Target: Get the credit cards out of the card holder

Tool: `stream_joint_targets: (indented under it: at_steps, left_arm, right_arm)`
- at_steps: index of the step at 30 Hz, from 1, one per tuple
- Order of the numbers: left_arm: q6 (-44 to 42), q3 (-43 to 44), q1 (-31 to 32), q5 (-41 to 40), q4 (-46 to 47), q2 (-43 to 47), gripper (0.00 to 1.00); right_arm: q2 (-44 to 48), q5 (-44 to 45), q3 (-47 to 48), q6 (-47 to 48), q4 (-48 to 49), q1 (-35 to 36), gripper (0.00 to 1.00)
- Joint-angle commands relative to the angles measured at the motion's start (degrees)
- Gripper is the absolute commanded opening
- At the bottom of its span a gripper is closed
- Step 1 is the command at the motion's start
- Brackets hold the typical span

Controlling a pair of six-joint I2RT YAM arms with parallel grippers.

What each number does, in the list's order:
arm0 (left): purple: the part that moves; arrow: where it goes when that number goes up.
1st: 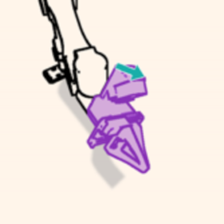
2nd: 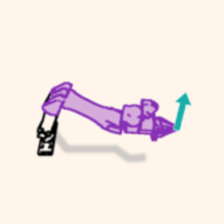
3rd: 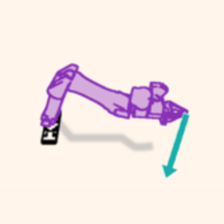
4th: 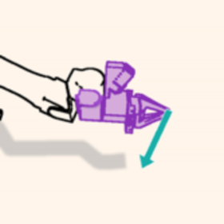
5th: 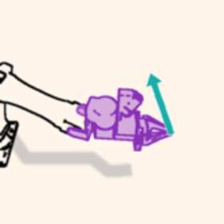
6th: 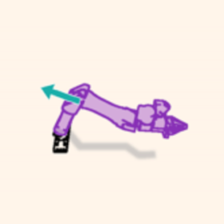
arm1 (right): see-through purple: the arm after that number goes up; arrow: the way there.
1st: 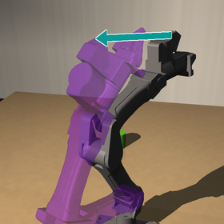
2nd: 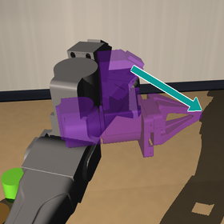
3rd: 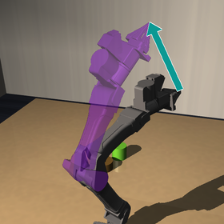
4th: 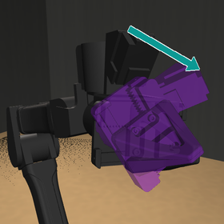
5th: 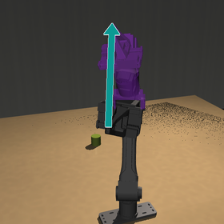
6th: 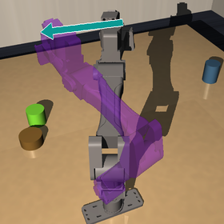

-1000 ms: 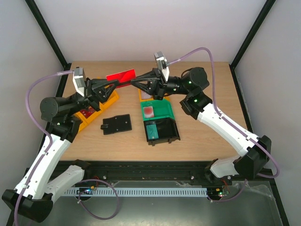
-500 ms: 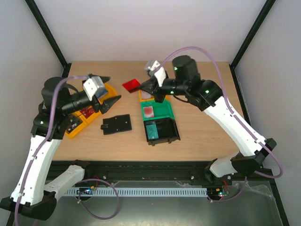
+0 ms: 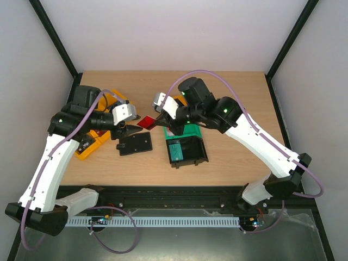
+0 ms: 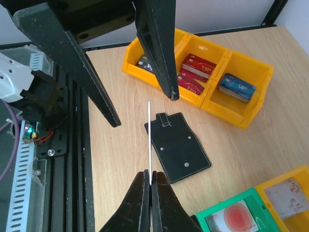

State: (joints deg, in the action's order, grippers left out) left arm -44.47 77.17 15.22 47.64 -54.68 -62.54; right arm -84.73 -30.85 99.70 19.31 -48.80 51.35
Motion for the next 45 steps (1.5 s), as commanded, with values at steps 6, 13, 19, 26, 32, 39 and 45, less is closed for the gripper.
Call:
stream_joint_targets:
  at_steps: [6,13,19,26,32,39,45]
  left_arm:
    - [3.2,1.5,1.0,8.6,1.7,1.0,0.30]
    - [5.6,0.3,1.1,6.0,3.2,1.6,0.02]
    - [16.0,-4.3,1.0,-28.2,10.6,-1.3,0.02]
    - [1.4,-4.8,-16.8,-48.2,8.4,-11.8,0.02]
    - [-7.9,-12.0,-19.9,-55.4,22.3,-14.2,0.02]
    - [-4.9,-9.7,-20.4,-56.9,27.6,-24.9,0.02]
    - [-5.8,-9.6,-22.2,-57.2,28.7,-29.3,0.02]
  right_arm:
    - [0.0,-4.3,1.7,0.3,2.1,0.7,0.02]
    - [1.2,-3.3,1.2,-1.2,4.5,0.7,0.02]
    - [5.4,14.0,-7.0,-6.7,14.7,-0.3,0.73]
    - [9.3,14.4,-14.1,-14.7,21.4,-8.0,0.99]
    - [12.0,12.2,-18.3,-15.3,24.5,-8.6,0.99]
    - [13.2,12.2,-17.8,-15.1,24.2,-8.6,0.99]
    - [15.4,12.8,-19.2,-14.5,24.2,-8.6,0.99]
